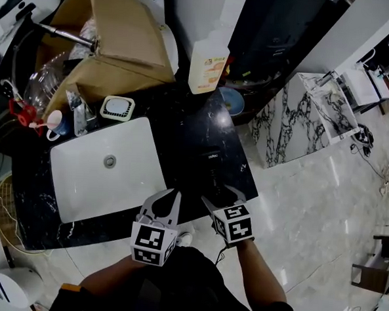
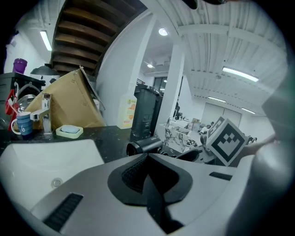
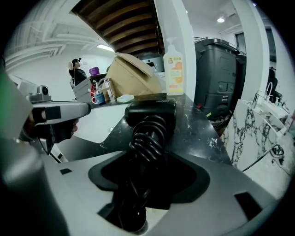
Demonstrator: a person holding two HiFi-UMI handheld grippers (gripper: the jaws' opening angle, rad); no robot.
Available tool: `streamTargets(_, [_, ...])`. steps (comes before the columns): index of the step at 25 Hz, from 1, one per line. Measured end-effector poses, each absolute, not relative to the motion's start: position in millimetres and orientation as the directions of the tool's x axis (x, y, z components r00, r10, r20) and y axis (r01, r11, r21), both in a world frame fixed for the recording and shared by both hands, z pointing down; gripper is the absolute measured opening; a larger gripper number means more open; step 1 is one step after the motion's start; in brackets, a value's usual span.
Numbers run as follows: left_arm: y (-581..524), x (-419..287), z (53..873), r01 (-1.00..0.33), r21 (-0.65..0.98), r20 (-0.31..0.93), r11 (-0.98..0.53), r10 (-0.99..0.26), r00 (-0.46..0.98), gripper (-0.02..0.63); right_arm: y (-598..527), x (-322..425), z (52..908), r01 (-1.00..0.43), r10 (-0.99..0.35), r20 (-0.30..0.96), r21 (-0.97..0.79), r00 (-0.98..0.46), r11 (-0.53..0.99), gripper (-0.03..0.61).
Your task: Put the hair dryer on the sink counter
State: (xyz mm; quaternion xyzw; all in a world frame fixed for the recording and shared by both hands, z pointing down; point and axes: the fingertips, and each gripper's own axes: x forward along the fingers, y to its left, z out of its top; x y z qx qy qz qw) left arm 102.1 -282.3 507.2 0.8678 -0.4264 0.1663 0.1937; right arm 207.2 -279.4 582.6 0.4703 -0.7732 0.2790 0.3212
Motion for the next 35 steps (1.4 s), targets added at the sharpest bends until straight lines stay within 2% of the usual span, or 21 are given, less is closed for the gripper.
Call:
streamTargets(9, [-228.0, 121.9, 492.0, -0.757, 0.149, 0.425, -0.636, -0.650, 0.630, 0.008, -219.1, 237.3, 529.8, -0.952, -0.700, 0.646, -0.188, -0.305, 0.241, 0.287])
streamTargets(12, [-207.9, 132.8, 488.6, -0.732, 0.135, 0.413, -0.667, -0.634, 0.654, 0.008, -193.9, 244.4, 508.1, -0.962, -0.758, 0.593, -0.191, -0.271, 0.195, 0.264])
streamTargets(15, [-190.3, 144.0, 485.5, -0.703, 0.119, 0.401, -0.701, -0.614, 0.680, 0.008, -166.9, 249.5, 488.8, -0.969, -0.806, 0.543, -0.197, -0.235, 0.150, 0.219])
streamTargets(20, [-165.2, 163.7, 472.9, -0.660, 0.092, 0.369, -0.746, -0.590, 0.718, 0.008, -125.7, 254.8, 461.2, -0.973, -0.859, 0.475, -0.207, -0.192, 0.103, 0.090])
streamTargets(23, [-153.3, 173.0, 467.6, -0.639, 0.077, 0.352, -0.766, -0.578, 0.736, 0.008, -108.3, 262.1, 452.4, -0.977, -0.882, 0.447, -0.202, -0.148, 0.062, 0.057])
streamTargets(35, [-116.5, 178.4, 460.3, -0.597, 0.023, 0.346, -0.802, -0.554, 0.757, 0.008, -65.6, 267.9, 451.7, -0.977, -0.903, 0.423, -0.214, -0.077, -0.018, 0.038])
